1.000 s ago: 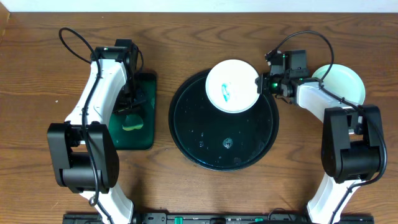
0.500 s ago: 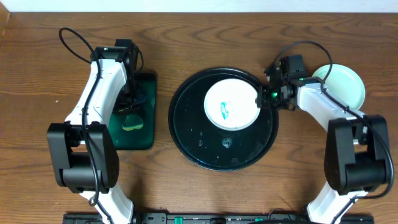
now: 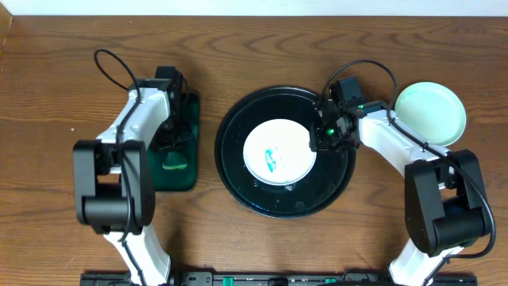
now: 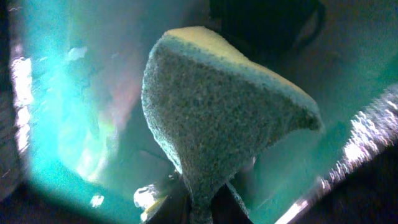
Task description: Clean dirty plates on tray and stack at the side
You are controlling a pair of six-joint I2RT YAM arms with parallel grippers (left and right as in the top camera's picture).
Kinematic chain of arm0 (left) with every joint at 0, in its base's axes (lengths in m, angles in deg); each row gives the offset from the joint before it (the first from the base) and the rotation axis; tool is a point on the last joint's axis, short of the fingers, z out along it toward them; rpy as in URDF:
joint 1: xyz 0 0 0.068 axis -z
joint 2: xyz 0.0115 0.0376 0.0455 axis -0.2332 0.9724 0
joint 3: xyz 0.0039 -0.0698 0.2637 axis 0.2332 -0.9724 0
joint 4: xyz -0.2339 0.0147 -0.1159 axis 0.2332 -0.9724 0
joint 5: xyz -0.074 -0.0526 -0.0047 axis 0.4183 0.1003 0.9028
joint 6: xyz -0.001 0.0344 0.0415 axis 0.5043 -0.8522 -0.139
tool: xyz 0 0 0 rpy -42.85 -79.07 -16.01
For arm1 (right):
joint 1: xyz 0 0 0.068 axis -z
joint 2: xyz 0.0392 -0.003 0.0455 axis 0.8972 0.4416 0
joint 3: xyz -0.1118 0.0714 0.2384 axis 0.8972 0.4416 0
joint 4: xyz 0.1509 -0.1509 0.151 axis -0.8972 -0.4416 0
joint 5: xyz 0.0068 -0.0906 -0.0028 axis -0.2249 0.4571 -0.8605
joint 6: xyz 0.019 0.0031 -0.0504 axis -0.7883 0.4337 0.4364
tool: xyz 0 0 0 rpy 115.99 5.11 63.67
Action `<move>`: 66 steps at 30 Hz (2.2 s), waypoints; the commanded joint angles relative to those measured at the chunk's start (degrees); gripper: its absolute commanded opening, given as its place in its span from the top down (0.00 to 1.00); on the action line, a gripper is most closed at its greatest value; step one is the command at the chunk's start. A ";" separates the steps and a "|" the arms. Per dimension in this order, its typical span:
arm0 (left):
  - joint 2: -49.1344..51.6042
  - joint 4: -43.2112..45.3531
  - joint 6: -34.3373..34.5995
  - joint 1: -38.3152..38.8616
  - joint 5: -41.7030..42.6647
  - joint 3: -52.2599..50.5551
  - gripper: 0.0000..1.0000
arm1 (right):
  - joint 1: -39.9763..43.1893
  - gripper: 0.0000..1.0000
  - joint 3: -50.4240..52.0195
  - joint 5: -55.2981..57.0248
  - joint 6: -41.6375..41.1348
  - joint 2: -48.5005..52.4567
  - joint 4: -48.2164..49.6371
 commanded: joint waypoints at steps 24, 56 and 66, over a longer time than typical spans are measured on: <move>-16.48 -2.19 -3.13 0.04 11.58 1.44 0.93 | -0.24 0.99 0.15 -0.11 0.07 -0.92 -0.96; 5.18 9.79 11.10 23.85 19.04 1.40 0.93 | -0.24 0.99 0.15 -0.72 0.09 -0.92 -0.76; 5.81 10.16 7.21 30.40 36.20 1.38 0.93 | -0.24 0.99 0.15 -0.70 0.48 -0.92 -0.59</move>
